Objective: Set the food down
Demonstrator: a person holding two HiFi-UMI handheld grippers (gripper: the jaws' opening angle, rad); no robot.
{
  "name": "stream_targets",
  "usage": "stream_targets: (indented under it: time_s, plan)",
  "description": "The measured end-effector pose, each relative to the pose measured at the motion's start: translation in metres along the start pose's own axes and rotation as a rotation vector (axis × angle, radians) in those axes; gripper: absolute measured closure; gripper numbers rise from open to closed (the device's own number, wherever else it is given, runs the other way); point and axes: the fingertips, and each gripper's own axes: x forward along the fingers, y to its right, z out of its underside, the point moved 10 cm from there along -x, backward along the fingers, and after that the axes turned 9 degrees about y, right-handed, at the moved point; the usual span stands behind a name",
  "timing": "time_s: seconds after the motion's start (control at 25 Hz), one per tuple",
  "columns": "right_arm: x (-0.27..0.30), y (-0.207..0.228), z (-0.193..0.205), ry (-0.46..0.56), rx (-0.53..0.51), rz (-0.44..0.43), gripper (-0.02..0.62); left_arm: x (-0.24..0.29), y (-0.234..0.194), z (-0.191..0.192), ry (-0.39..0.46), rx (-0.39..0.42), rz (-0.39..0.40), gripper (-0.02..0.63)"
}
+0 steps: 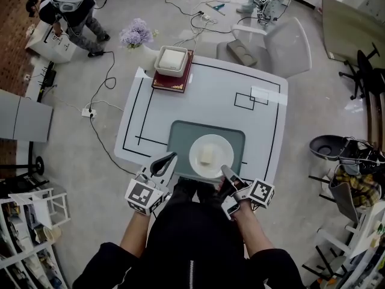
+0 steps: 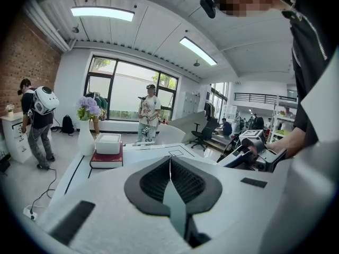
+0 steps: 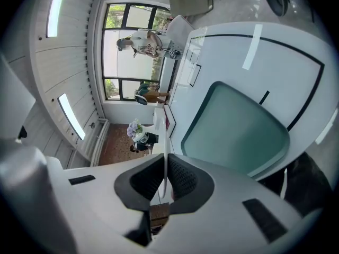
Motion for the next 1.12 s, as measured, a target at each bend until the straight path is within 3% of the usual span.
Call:
stream_targets:
  time_s: [0.72, 1.12]
  plan:
    - [0.113, 0.030, 0.038, -0.147, -0.116, 0.092, 0.577, -0.042, -0.044, 0.014, -0.022, -0.042, -0.105, 0.597]
    - [0.132, 0.049, 0.040, -0.170, -0.166, 0.178, 0.577, -0.064, -0.052, 0.020, -0.029, -0.063, -0.164, 0.597]
